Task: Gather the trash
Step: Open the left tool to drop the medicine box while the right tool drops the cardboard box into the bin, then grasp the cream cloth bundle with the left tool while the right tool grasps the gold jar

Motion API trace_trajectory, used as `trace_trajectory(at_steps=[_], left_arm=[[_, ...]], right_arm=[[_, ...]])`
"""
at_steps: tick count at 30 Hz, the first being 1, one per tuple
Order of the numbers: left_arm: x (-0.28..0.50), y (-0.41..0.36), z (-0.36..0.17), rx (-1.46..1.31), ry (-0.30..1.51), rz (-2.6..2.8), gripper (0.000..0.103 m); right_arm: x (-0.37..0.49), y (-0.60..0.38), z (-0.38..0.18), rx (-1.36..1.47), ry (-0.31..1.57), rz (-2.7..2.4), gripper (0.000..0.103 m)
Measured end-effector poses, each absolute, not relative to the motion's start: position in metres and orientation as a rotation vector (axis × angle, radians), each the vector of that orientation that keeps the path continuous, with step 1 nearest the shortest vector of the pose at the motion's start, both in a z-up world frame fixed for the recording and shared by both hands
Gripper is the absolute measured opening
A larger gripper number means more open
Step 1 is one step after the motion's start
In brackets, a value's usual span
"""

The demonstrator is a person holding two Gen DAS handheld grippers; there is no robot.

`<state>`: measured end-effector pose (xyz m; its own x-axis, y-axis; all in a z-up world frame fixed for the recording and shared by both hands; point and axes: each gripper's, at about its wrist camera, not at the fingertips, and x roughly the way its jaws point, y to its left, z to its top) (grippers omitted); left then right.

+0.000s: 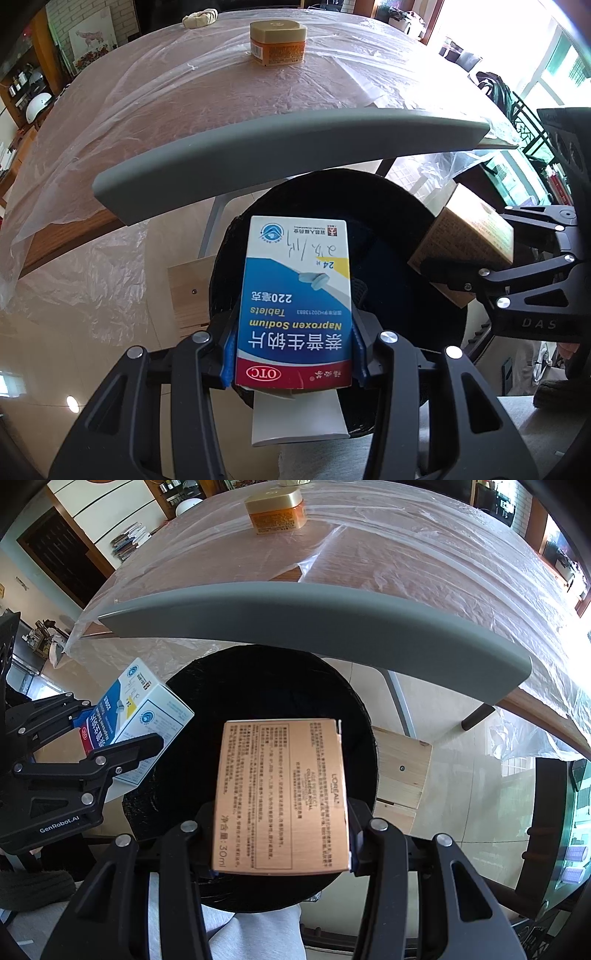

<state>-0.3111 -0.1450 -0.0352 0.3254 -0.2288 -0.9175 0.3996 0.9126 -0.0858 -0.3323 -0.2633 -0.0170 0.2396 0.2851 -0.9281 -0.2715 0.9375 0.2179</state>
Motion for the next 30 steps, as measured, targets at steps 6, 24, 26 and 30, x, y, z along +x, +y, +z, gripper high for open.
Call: trace_trajectory(at_steps=[6, 24, 26, 30], left_arm=[[-0.311, -0.137, -0.023, 0.090, 1.124, -0.432, 0.086], [-0.231, -0.090, 0.087, -0.022, 0.827, -0.297, 0.101], [-0.205, -0.091, 0.090, -0.003, 0.814, -0.275, 0.101], [-0.153, -0.095, 0.091, 0.027, 0.813, -0.268, 0.101]], right_arm=[[-0.340, -0.274, -0.005, 0.051, 1.232, 0.375, 0.084], [-0.298, -0.264, 0.088, 0.057, 0.891, 0.324, 0.099], [-0.282, -0.253, 0.086, 0.048, 0.884, 0.316, 0.099], [-0.256, -0.232, 0.077, 0.016, 0.879, 0.304, 0.099]])
